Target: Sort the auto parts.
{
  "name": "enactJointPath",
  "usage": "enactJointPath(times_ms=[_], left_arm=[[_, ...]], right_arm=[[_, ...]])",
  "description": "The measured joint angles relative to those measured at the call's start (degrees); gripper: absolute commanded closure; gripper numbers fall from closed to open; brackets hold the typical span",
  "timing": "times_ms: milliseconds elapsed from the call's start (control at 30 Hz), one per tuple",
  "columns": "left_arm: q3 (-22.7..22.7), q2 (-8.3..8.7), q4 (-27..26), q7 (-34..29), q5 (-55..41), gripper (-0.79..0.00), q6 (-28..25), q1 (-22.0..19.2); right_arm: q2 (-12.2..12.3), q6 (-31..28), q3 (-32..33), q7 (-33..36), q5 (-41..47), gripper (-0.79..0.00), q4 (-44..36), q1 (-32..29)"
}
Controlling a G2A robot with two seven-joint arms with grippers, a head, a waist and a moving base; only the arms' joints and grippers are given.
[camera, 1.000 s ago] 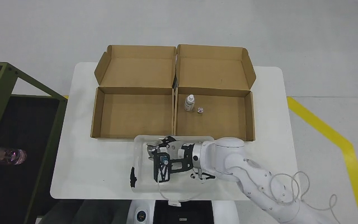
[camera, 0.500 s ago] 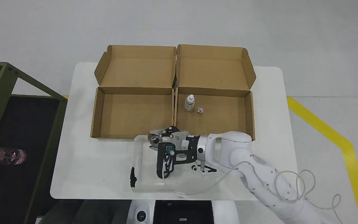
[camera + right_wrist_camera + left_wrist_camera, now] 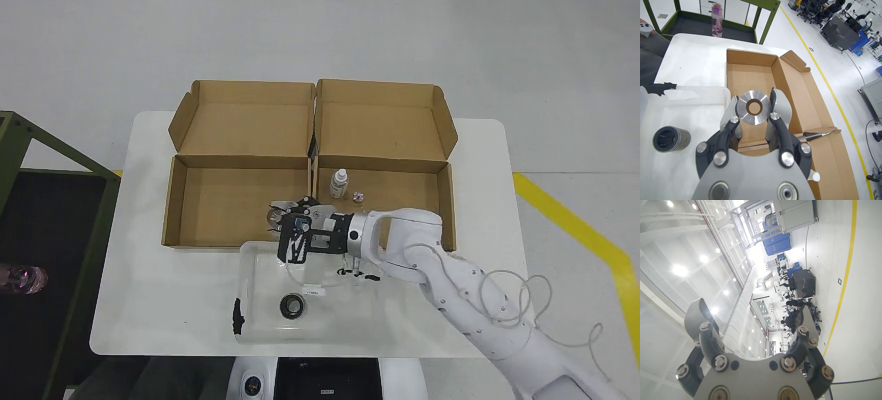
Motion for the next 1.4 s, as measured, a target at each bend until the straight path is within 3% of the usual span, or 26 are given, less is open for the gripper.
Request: enactJointPath(times_ms=[867, 1400], left_arm=[[0.0, 0.00, 0.0, 0.0, 0.0, -0.785, 0.0, 0.0], [0.0, 0.00, 0.0, 0.0, 0.0, -0.785, 0.0, 0.0]], right_arm=[[-8.7, 2.8, -10.5, 6.8, 11.6, 0.000, 27.7, 17.7], [-12.7, 4.7, -13.5, 12.2, 11.8, 0.000, 36.1, 22.4]])
